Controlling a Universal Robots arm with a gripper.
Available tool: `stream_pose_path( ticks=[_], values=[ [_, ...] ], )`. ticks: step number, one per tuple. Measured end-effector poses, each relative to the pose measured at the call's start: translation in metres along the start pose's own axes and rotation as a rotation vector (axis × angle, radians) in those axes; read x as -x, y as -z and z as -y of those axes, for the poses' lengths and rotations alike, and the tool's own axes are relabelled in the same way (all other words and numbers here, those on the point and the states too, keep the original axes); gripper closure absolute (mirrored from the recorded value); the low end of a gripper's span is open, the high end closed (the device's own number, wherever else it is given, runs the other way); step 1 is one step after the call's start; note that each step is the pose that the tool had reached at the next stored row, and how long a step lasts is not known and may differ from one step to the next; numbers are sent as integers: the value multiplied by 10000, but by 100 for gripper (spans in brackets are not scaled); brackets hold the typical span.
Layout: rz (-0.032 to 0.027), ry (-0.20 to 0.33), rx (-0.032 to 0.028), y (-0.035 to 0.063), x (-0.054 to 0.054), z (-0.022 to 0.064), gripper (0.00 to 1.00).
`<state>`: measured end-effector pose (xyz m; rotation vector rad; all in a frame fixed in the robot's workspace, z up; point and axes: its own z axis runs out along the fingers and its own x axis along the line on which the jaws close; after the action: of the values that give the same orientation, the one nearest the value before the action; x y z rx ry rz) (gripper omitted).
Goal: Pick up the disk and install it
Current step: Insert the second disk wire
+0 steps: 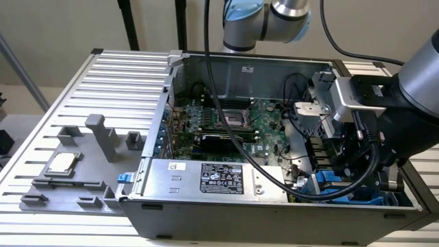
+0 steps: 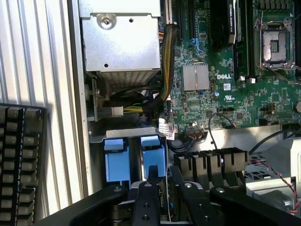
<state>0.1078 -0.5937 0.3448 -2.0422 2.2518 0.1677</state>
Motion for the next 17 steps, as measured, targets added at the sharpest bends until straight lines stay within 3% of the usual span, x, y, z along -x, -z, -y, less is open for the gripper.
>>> stream_pose_path(
  ticks=[8, 17],
  values=[
    [0, -1, 0, 17, 3, 0, 76],
    [0, 0, 0, 362, 102, 18, 76]
  ],
)
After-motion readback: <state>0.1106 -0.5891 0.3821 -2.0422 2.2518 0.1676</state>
